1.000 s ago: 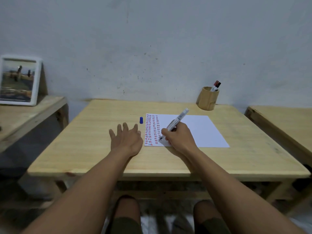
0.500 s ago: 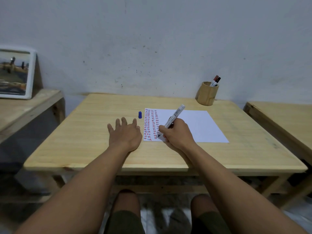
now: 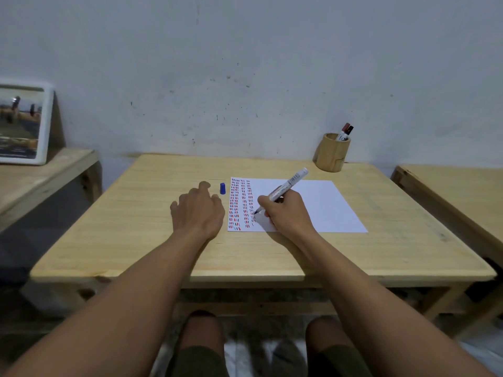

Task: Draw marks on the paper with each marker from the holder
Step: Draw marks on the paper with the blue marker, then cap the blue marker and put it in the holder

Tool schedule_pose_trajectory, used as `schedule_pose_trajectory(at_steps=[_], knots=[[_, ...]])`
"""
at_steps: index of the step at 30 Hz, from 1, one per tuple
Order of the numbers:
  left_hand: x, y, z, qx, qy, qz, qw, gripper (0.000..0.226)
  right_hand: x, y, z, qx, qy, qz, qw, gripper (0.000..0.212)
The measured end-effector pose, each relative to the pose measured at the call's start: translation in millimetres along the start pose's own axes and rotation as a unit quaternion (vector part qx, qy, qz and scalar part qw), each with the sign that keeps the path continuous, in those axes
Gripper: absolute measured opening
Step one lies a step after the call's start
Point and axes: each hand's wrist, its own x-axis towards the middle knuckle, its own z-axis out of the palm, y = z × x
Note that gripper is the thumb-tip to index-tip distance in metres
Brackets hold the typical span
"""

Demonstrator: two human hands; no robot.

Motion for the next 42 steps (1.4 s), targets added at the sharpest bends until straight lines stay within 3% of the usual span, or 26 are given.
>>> schedule_pose_trajectory(at_steps=[6,15,20,25,32,42], knots=[[27.7,10.9,-1.8,-0.032,-0.043,0.073,0.996,0.052,14.4,-8.7,-7.8,0.147,-0.021,0.023,0.989,0.022],[40.4,12.3,-0.2,-0.092,0.019,0.052,0.994,0.017,33.7,-20.3,-7.5,0.255,-0.033,0.072,0.964,0.016],[39.6,44.8,-15.4,-0.358,0.059,-0.035,0.931,0.010,42.0,-23.8,-11.6,0.268,0.004,0.082,0.960,0.018],[45.6,68.1,-25.7,-0.457,0.018,-0.059,0.887,0.006,45.0,-40.5,-22.5,0.352,0.037,0.107,0.929,0.012],[38.4,86.5,-33.8,-0.517,-0.037,-0.069,0.853,0.003,42.0,-53.4,-35.8,0.419,0.046,0.086,0.903,0.013],[27.8,115.6,-45.1,-0.531,-0.036,-0.045,0.845,0.003,40.1,-58.2,-47.4,0.460,0.034,0.073,0.884,0.019]])
